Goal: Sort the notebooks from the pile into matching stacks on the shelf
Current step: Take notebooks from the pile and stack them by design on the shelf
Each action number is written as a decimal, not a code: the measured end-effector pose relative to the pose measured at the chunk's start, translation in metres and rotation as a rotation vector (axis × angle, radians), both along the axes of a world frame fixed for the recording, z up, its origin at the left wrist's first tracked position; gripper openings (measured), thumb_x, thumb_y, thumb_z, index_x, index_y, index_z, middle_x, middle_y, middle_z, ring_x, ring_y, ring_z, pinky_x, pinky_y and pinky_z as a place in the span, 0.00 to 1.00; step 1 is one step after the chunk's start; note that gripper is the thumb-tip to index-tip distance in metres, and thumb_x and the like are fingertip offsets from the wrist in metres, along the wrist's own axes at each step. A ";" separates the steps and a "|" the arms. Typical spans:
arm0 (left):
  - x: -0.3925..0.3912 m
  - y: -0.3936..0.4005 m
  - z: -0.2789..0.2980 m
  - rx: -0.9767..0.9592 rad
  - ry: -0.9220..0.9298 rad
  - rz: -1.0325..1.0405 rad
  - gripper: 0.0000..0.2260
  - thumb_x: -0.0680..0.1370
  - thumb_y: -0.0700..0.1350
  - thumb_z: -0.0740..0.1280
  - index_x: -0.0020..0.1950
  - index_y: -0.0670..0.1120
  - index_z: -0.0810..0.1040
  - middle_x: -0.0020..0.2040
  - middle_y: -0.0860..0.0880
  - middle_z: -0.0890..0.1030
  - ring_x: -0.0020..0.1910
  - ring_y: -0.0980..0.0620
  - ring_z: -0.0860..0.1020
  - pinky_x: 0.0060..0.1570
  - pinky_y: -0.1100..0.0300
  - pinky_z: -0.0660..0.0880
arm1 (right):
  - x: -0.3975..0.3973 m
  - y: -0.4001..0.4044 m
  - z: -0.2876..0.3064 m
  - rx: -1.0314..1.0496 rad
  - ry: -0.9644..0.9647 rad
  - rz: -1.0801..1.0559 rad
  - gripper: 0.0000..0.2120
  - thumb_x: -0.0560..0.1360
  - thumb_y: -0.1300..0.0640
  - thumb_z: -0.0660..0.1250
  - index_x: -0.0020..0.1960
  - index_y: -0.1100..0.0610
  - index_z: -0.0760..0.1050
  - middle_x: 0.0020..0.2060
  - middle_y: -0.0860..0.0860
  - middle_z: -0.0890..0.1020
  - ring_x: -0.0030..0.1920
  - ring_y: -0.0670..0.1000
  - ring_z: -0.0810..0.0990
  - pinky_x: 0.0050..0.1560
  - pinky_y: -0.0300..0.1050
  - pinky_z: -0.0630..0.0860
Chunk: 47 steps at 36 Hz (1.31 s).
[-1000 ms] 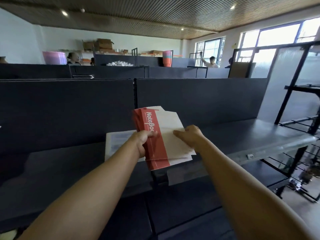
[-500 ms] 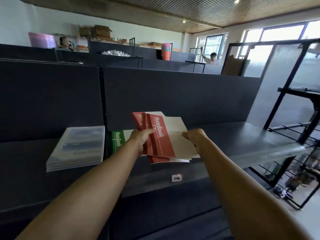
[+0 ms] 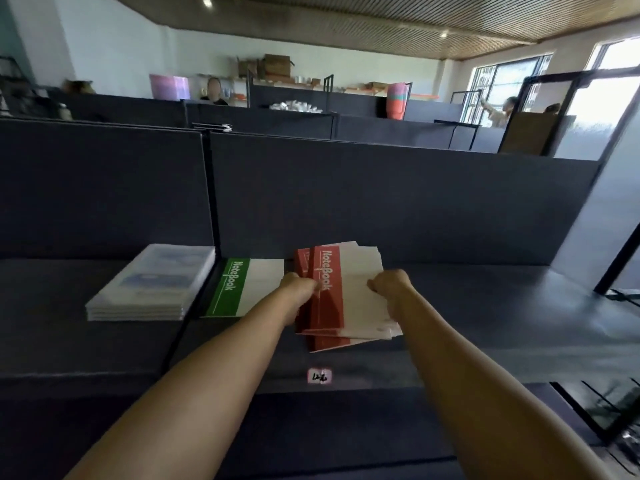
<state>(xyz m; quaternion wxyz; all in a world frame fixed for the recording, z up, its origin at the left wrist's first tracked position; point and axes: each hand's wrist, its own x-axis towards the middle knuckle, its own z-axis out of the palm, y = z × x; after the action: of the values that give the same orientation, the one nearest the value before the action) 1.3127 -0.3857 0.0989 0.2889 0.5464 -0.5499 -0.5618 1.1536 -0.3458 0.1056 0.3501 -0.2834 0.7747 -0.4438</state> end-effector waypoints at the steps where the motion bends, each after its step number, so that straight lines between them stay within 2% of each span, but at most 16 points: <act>1: -0.001 -0.002 -0.001 -0.006 -0.020 -0.003 0.13 0.78 0.41 0.65 0.61 0.40 0.75 0.55 0.43 0.81 0.44 0.48 0.79 0.38 0.60 0.73 | -0.001 -0.003 -0.001 0.001 -0.006 0.000 0.07 0.76 0.67 0.63 0.54 0.64 0.71 0.36 0.55 0.73 0.34 0.52 0.72 0.42 0.47 0.69; 3: -0.003 -0.006 -0.002 -0.005 -0.039 0.001 0.11 0.78 0.42 0.65 0.59 0.41 0.76 0.54 0.42 0.82 0.43 0.47 0.79 0.34 0.62 0.72 | -0.004 -0.010 -0.004 0.009 -0.009 0.016 0.10 0.77 0.67 0.63 0.57 0.66 0.71 0.37 0.55 0.74 0.35 0.52 0.73 0.41 0.48 0.70; 10: -0.012 -0.023 -0.004 0.076 -0.006 0.053 0.16 0.79 0.42 0.65 0.65 0.43 0.67 0.57 0.40 0.79 0.53 0.41 0.79 0.47 0.52 0.77 | -0.003 -0.034 -0.023 0.069 0.046 0.028 0.17 0.76 0.67 0.61 0.63 0.68 0.69 0.49 0.60 0.78 0.45 0.57 0.76 0.42 0.46 0.71; 14: -0.013 -0.038 -0.005 0.131 0.006 0.086 0.15 0.78 0.41 0.65 0.64 0.40 0.72 0.53 0.40 0.81 0.46 0.42 0.80 0.35 0.55 0.77 | -0.004 -0.046 -0.030 0.083 0.025 0.031 0.17 0.76 0.66 0.61 0.64 0.68 0.68 0.53 0.61 0.78 0.47 0.56 0.76 0.44 0.46 0.72; 17: -0.013 -0.048 -0.006 0.189 0.013 0.082 0.12 0.78 0.42 0.66 0.61 0.39 0.76 0.50 0.41 0.82 0.43 0.43 0.81 0.35 0.54 0.77 | -0.006 -0.052 -0.031 0.086 0.037 0.022 0.17 0.76 0.65 0.60 0.65 0.66 0.68 0.55 0.60 0.77 0.50 0.58 0.78 0.44 0.47 0.73; 19: -0.011 -0.052 -0.006 0.204 0.003 0.080 0.11 0.79 0.42 0.66 0.59 0.39 0.77 0.50 0.40 0.82 0.43 0.43 0.81 0.33 0.54 0.75 | -0.009 -0.055 -0.033 0.095 0.048 0.016 0.17 0.77 0.65 0.60 0.64 0.66 0.69 0.54 0.60 0.77 0.50 0.57 0.78 0.44 0.47 0.73; 22: -0.011 -0.053 -0.007 0.225 -0.003 0.065 0.12 0.78 0.41 0.67 0.61 0.38 0.76 0.54 0.39 0.81 0.49 0.41 0.81 0.43 0.51 0.77 | -0.013 -0.055 -0.034 0.143 0.004 0.051 0.14 0.79 0.64 0.61 0.63 0.65 0.69 0.49 0.57 0.77 0.49 0.55 0.77 0.48 0.47 0.73; 24: -0.013 -0.047 -0.005 0.224 -0.023 0.051 0.12 0.78 0.39 0.67 0.62 0.39 0.75 0.57 0.39 0.80 0.53 0.41 0.79 0.42 0.51 0.75 | -0.016 -0.053 -0.032 0.158 0.001 0.077 0.13 0.79 0.63 0.62 0.62 0.65 0.70 0.41 0.55 0.75 0.44 0.54 0.77 0.45 0.45 0.73; 26: -0.017 -0.045 -0.006 0.177 0.001 0.073 0.16 0.77 0.36 0.67 0.64 0.41 0.73 0.57 0.39 0.79 0.48 0.42 0.78 0.36 0.53 0.72 | -0.018 -0.052 -0.029 0.071 0.012 0.060 0.12 0.78 0.64 0.64 0.61 0.65 0.71 0.38 0.54 0.74 0.36 0.52 0.74 0.35 0.42 0.71; 27: -0.019 -0.046 -0.006 0.141 0.030 0.086 0.17 0.77 0.34 0.67 0.65 0.42 0.72 0.58 0.40 0.79 0.46 0.44 0.76 0.36 0.55 0.71 | -0.021 -0.052 -0.028 -0.004 0.018 0.056 0.12 0.77 0.66 0.64 0.60 0.65 0.71 0.39 0.54 0.75 0.37 0.52 0.75 0.32 0.41 0.70; 31: -0.025 -0.050 0.003 -0.035 0.185 0.136 0.17 0.78 0.32 0.63 0.65 0.45 0.71 0.58 0.42 0.79 0.42 0.48 0.75 0.41 0.55 0.73 | -0.024 -0.052 -0.015 -0.304 -0.030 0.000 0.12 0.75 0.69 0.64 0.56 0.58 0.74 0.47 0.53 0.79 0.46 0.55 0.78 0.43 0.48 0.77; 34: -0.026 -0.050 0.013 -0.187 0.269 0.110 0.17 0.79 0.35 0.63 0.66 0.47 0.71 0.55 0.47 0.78 0.50 0.48 0.76 0.53 0.49 0.76 | -0.024 -0.054 0.001 -0.469 -0.135 -0.010 0.12 0.73 0.73 0.61 0.43 0.56 0.73 0.42 0.54 0.80 0.42 0.53 0.78 0.39 0.46 0.77; 36: -0.027 -0.052 0.014 -0.232 0.297 0.092 0.16 0.80 0.36 0.63 0.66 0.50 0.70 0.52 0.50 0.78 0.52 0.48 0.77 0.58 0.44 0.76 | -0.023 -0.054 0.010 -0.519 -0.201 -0.026 0.14 0.71 0.74 0.59 0.42 0.56 0.73 0.40 0.53 0.79 0.41 0.53 0.78 0.41 0.48 0.78; 40: -0.026 -0.054 0.006 -0.251 0.310 0.042 0.15 0.81 0.38 0.61 0.64 0.53 0.71 0.51 0.52 0.79 0.53 0.48 0.79 0.57 0.44 0.77 | -0.020 -0.053 0.011 -0.500 -0.224 0.001 0.13 0.72 0.73 0.59 0.44 0.56 0.73 0.42 0.54 0.79 0.44 0.54 0.78 0.51 0.55 0.78; 44: -0.024 -0.053 -0.011 -0.234 0.296 0.003 0.18 0.77 0.36 0.65 0.63 0.53 0.72 0.55 0.47 0.80 0.50 0.49 0.79 0.47 0.51 0.79 | -0.015 -0.043 0.000 -0.437 -0.245 0.020 0.11 0.73 0.72 0.57 0.49 0.61 0.72 0.42 0.56 0.77 0.40 0.53 0.77 0.38 0.47 0.77; 47: -0.021 -0.049 -0.025 -0.209 0.268 -0.045 0.17 0.77 0.37 0.65 0.62 0.51 0.71 0.53 0.49 0.80 0.49 0.51 0.79 0.47 0.53 0.78 | -0.012 -0.034 -0.011 -0.338 -0.181 0.054 0.10 0.72 0.72 0.55 0.47 0.61 0.71 0.39 0.54 0.75 0.38 0.51 0.74 0.33 0.43 0.71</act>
<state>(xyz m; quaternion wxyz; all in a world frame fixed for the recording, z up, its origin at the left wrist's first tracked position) 1.2914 -0.4342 0.0737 0.4020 0.4212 -0.5740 -0.5758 1.1413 -0.3799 0.0949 0.3775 -0.3178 0.6465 -0.5818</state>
